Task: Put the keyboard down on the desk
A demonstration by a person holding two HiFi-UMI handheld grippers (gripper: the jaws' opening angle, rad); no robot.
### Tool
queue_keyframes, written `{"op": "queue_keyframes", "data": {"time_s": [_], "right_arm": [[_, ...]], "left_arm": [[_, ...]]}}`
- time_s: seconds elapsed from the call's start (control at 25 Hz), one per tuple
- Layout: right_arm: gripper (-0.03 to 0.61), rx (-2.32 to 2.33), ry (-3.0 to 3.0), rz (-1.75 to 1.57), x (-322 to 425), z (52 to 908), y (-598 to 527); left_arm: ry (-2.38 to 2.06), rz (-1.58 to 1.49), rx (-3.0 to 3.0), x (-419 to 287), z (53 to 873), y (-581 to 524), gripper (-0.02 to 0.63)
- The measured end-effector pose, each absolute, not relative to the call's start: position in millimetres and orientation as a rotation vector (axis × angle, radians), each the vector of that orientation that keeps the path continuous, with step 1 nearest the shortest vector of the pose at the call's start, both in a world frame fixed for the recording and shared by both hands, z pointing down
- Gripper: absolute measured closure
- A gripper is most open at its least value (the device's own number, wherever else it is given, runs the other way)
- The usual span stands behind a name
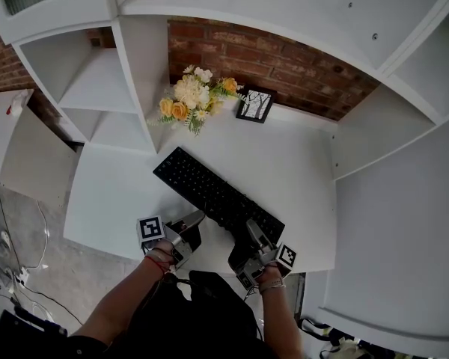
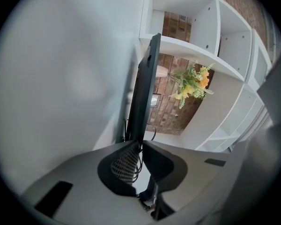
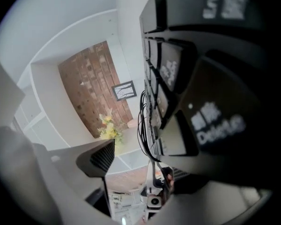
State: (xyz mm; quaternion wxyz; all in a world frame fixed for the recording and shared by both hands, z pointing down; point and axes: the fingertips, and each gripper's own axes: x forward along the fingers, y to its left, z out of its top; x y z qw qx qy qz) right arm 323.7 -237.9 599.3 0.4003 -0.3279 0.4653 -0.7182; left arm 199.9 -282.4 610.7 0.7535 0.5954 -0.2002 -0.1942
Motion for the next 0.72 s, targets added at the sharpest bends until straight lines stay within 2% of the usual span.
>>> {"op": "queue_keyframes", "data": {"time_s": [0.16,0.32,0.4,0.56,0.72], "right_arm": [[0.232,-0.865,1.603,-1.886,310.8,593.1,-232.1],[0.274,-0.903,1.927,-2.019,292.4,601.1,-224.3],[0.327,-0.897,1.913,-2.005,292.1,600.2,-227.6],[0.394,-0.905,1.864,-1.992,298.5,613.1,-220.8],[0.524,-0.960,1.800,-1.970,305.1,622.5,-213.4]], "left_arm": [[-0.448,-0.378,1.346,207.9,607.5,-285.2,0.594],[-0.470,-0.340,1.345,221.4,618.5,-282.8,0.597],[-0.468,-0.340,1.329,225.5,622.0,-279.8,0.597],[-0.483,-0.306,1.321,228.3,626.5,-277.3,0.597],[-0.530,-0.205,1.353,227.8,631.7,-276.0,0.597]]}}
